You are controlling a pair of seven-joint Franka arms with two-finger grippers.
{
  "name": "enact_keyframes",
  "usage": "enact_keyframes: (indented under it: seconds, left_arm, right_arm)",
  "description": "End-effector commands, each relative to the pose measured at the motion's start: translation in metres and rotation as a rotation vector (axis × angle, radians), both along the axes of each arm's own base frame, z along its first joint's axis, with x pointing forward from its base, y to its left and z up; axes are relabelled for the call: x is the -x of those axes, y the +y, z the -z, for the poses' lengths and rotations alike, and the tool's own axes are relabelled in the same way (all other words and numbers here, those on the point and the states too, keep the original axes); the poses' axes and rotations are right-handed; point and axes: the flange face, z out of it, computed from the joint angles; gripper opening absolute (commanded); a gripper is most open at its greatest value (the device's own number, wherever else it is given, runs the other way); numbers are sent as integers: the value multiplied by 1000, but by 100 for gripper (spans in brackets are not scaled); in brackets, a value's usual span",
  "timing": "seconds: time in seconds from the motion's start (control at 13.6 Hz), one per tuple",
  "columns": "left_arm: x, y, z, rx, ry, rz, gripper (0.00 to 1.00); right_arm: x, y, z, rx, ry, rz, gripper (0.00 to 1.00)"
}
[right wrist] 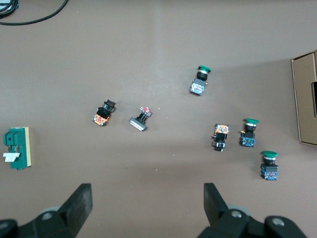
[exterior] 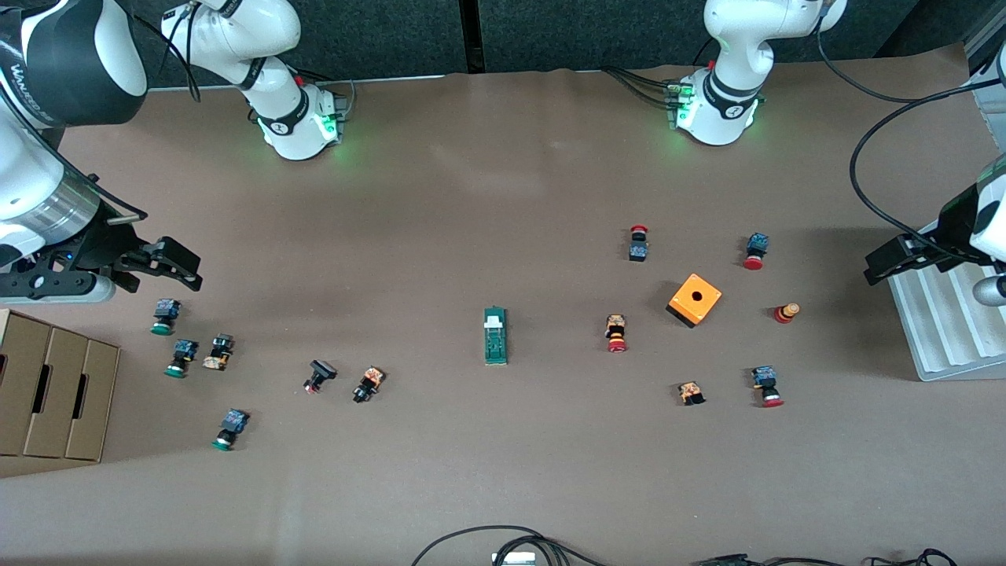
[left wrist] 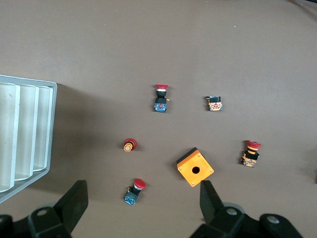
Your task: Close load switch with both arms
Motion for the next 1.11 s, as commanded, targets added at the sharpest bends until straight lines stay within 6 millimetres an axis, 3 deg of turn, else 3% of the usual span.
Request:
enact_keyframes:
  seconds: [0.0, 0.74, 0.88, 1.03]
  left_arm:
    - [-3, -3, -9, 8, -18, -3, 100]
    - [-4, -8, -11, 5, -26, 5, 100]
    - [-5, -10, -11, 9, -30, 10, 100]
    - [-8, -29, -14, 10, -67, 52, 100]
  right_arm:
    - [4, 2, 2, 13, 18, 17, 100]
    - [2, 3, 2, 13, 15, 17, 100]
    - [4, 17, 0, 15, 15, -6, 100]
    - [3, 18, 1, 15, 17, -8, 100]
